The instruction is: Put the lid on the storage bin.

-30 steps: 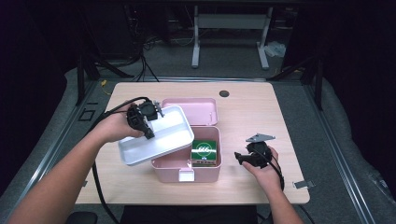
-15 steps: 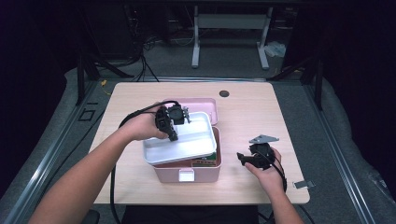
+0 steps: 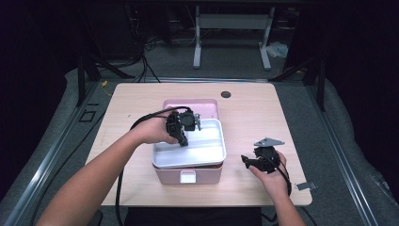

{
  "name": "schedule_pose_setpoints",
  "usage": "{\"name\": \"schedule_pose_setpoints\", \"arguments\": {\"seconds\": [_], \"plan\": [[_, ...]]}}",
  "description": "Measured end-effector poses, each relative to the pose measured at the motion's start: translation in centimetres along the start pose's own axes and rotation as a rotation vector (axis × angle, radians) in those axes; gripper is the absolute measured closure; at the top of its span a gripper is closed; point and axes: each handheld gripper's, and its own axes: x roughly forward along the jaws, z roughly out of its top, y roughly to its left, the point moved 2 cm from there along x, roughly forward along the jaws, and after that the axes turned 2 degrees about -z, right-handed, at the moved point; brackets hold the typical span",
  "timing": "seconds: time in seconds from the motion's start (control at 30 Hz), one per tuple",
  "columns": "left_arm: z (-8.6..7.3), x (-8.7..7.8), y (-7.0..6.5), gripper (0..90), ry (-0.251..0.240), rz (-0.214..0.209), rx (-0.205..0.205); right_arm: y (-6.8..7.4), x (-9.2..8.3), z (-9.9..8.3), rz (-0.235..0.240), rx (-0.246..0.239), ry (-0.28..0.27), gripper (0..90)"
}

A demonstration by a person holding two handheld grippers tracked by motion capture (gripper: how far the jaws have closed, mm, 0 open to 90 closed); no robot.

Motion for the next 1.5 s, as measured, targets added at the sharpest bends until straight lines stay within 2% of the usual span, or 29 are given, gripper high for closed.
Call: {"name": "schedule_pose_setpoints", "arguments": {"seconds": [0.07, 0.23, 0.37, 0.67, 0.9, 1.0, 1.23, 1.37, 1.4, 1.5], "plan": [[0.0, 0.2, -0.1, 88.9, 0.009, 0.015, 0.024, -0.1, 0.0, 0.0, -0.002, 0.0, 0.001, 36.6], [-0.1, 0.8, -0.3, 88.9, 0.032, -0.008, 0.055, 0.0, 0.1, 0.0, 0.006, 0.003, 0.01, 36.6], [-0.1, 1.3, -0.2, 88.9, 0.038, -0.011, 0.057, 0.1, 0.1, 0.0, 0.001, -0.002, 0.004, 36.6], [-0.3, 2.4, -0.1, 88.3, 0.037, -0.015, 0.042, -0.1, 0.1, 0.0, 0.007, 0.0, 0.008, 36.6], [-0.5, 2.4, -0.2, 86.9, 0.017, -0.008, 0.022, 0.1, 0.2, 0.1, -0.006, -0.01, 0.003, 36.6], [-0.6, 2.4, -0.3, 86.7, 0.012, -0.002, 0.011, 0.1, 0.3, 0.1, 0.003, -0.007, 0.01, 36.6], [-0.4, 2.5, -0.5, 86.9, 0.018, 0.013, 0.012, 0.2, 0.6, 0.3, -0.005, -0.012, 0.01, 36.4], [-0.5, 2.4, -0.5, 86.9, 0.021, 0.019, 0.017, 0.3, 0.9, 0.6, 0.028, -0.013, 0.022, 36.4], [-0.5, 2.5, -0.6, 86.9, 0.019, 0.024, 0.016, 0.4, 1.1, 0.7, 0.015, -0.015, 0.023, 36.4], [-0.5, 2.5, -0.7, 86.8, 0.014, 0.031, 0.014, 0.4, 1.3, 1.5, 0.025, -0.013, 0.023, 36.3]]}}
